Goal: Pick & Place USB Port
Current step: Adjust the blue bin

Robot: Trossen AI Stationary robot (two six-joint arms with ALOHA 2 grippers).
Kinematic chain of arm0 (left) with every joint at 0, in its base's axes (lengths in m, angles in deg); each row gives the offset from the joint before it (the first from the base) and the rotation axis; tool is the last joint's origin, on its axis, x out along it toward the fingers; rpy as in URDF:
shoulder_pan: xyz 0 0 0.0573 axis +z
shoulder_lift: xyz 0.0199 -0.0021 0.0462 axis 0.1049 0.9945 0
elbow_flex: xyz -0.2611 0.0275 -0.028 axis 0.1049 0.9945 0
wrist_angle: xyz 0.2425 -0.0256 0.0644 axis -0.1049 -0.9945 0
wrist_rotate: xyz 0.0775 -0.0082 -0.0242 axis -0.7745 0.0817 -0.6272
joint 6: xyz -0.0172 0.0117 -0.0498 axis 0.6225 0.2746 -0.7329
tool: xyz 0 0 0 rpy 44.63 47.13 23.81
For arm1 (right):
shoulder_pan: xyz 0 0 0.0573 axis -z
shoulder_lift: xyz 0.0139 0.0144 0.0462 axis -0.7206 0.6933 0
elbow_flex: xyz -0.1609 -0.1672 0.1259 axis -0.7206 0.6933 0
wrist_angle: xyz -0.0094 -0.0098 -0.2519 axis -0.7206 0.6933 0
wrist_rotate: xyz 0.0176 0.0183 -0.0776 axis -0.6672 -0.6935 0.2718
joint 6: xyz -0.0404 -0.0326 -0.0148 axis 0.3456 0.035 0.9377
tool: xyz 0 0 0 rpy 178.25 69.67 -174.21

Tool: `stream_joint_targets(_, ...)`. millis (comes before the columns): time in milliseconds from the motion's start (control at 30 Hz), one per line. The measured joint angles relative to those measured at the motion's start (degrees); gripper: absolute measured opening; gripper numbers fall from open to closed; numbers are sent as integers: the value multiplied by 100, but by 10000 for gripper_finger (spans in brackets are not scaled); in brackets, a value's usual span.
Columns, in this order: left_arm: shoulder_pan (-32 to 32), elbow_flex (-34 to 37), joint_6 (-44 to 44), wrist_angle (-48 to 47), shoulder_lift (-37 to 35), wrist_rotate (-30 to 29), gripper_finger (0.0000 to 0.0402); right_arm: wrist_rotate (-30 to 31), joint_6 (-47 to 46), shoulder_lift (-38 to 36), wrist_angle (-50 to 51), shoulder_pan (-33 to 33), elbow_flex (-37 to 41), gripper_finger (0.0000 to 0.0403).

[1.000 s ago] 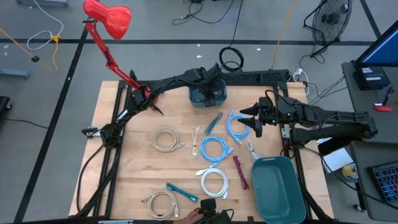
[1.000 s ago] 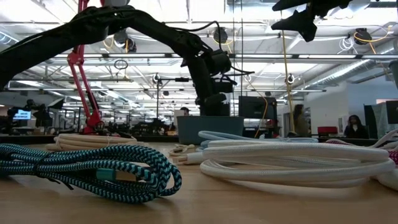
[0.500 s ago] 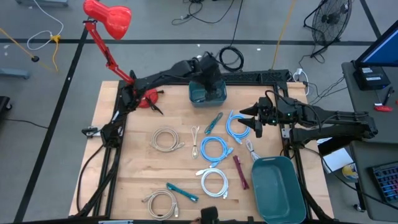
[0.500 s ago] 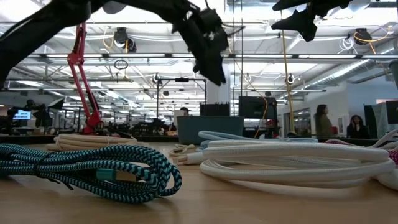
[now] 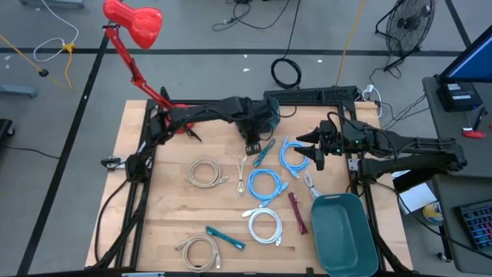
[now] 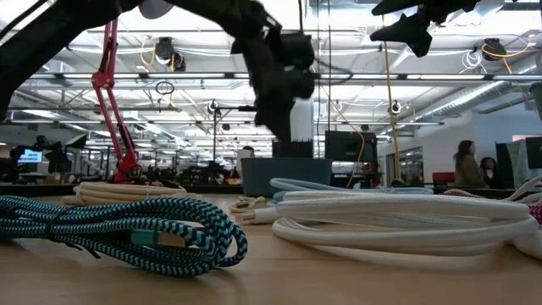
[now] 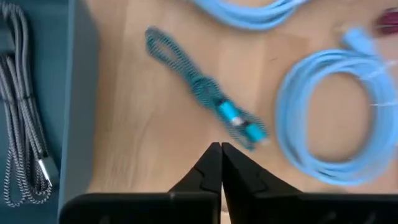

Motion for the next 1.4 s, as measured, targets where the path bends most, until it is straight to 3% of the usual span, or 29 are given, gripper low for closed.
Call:
stream_joint_targets(167,178,711,-84,403,4,-15,2,0,0,0,2,0,-1,217)
stream_joint_targets(367,372,1050,-14,682,4,-196,1,0,2,0,0,0,1,217)
stream_joint_targets(900,685,1076,199,1334,2,-670,0,0,-22,1,0,0,1,217)
stream_joint_targets(1400,807,1077,194,1634,111,-598,0,18,-22,0,-2,0,1,217)
